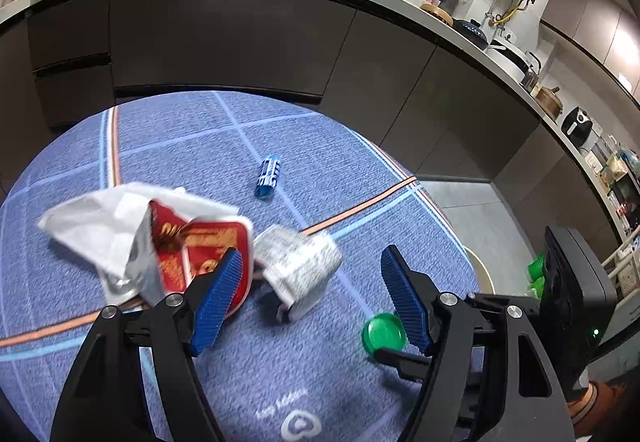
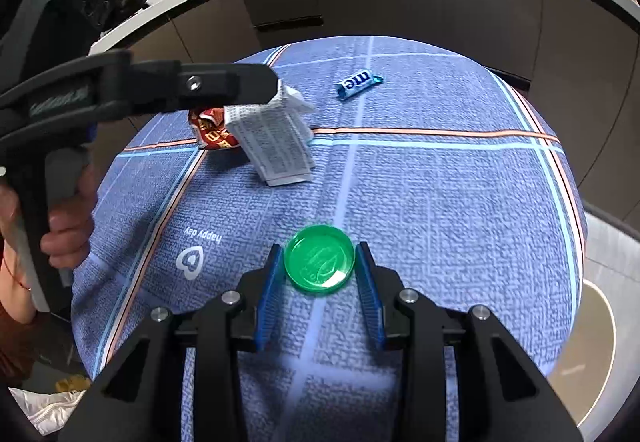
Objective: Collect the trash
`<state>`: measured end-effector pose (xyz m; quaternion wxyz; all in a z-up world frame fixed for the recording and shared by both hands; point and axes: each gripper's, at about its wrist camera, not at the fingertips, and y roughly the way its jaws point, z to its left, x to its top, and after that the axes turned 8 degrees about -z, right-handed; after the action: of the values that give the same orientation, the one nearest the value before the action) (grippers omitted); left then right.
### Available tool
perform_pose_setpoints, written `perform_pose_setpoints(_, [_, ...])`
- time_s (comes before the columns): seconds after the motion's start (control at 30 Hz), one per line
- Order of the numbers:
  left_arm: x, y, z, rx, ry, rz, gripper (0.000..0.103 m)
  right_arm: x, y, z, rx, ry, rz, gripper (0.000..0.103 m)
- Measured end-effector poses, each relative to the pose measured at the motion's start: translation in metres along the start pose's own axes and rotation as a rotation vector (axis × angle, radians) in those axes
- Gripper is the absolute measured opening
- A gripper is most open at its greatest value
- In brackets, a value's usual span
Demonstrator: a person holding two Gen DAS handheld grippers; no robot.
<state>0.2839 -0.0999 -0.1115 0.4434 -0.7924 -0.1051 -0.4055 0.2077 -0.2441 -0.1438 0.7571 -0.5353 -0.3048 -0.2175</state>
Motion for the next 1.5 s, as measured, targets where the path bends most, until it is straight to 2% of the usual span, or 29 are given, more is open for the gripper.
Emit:
perform_pose_setpoints(0.1, [0.003,0.011,-0.001,-0.002,0.008,0.026,0.06,-0.002,-0.003,-0.002,0.0,0.009,-0.005,0.037])
perform_pose_setpoints(0.27, [-0.002,0.022,-0.002,0.017,0.012,0.054,0.06,-0.002,-0.003,-0.001,0.006,0.02,-0.013,0.038])
perform_pose_setpoints(0.43, [-0.007,0.024,-0.002,0.032,0.011,0.073,0.051,-0.004,-0.005,-0.003,0.011,0.033,-0.017,0.038])
perform_pose_setpoints(0.6, [-0.01,0.022,-0.005,0.04,0.018,0.084,0.034,-0.007,-0.008,-0.006,0.009,0.046,-0.017,0.037])
perform_pose_setpoints(0.77, [-0.011,0.014,-0.01,0.054,0.006,0.079,0.023,-0.01,-0.017,-0.005,0.003,0.041,-0.023,0.037])
perform_pose_setpoints(0.93, [-0.014,-0.016,-0.014,0.026,-0.057,0.03,0.021,-0.01,-0.033,-0.002,0.005,0.04,-0.049,0.037])
perform_pose_setpoints(1.13, [-0.02,-0.052,-0.026,0.021,-0.079,-0.021,0.021,-0.009,-0.055,0.004,0.008,0.034,-0.086,0.037])
perform_pose_setpoints(1.37, [-0.022,-0.083,-0.053,0.004,-0.052,-0.048,0.021,-0.012,-0.086,0.007,-0.004,0.029,-0.133,0.037])
perform_pose_setpoints(1.5, [-0.021,-0.095,-0.071,-0.012,-0.039,-0.062,0.018,-0.013,-0.102,0.005,-0.019,0.033,-0.161,0.037])
